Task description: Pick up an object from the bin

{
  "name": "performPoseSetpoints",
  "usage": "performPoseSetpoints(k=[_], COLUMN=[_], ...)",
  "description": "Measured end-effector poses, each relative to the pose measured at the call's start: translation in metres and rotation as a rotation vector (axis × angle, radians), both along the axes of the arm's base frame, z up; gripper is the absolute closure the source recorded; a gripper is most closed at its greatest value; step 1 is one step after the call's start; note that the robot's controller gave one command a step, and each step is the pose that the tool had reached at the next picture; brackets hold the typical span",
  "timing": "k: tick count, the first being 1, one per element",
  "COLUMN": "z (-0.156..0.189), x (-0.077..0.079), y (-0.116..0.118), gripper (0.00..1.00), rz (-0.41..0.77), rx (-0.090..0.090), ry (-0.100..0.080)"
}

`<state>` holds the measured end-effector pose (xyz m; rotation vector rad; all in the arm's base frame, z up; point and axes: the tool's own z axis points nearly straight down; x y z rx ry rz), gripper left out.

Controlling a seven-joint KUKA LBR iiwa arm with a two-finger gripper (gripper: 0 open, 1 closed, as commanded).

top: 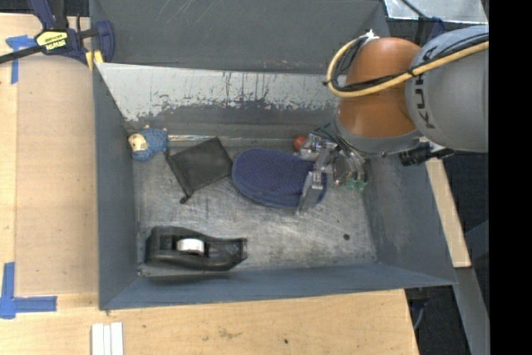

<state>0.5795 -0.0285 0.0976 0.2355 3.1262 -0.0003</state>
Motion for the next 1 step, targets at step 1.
performPoseSetpoints(k=[1], z=[0.0787], x=[0.0028], y=[-0.0008], gripper=[1.00], rz=[0.003], rx=[0.000], ry=[-0.006])
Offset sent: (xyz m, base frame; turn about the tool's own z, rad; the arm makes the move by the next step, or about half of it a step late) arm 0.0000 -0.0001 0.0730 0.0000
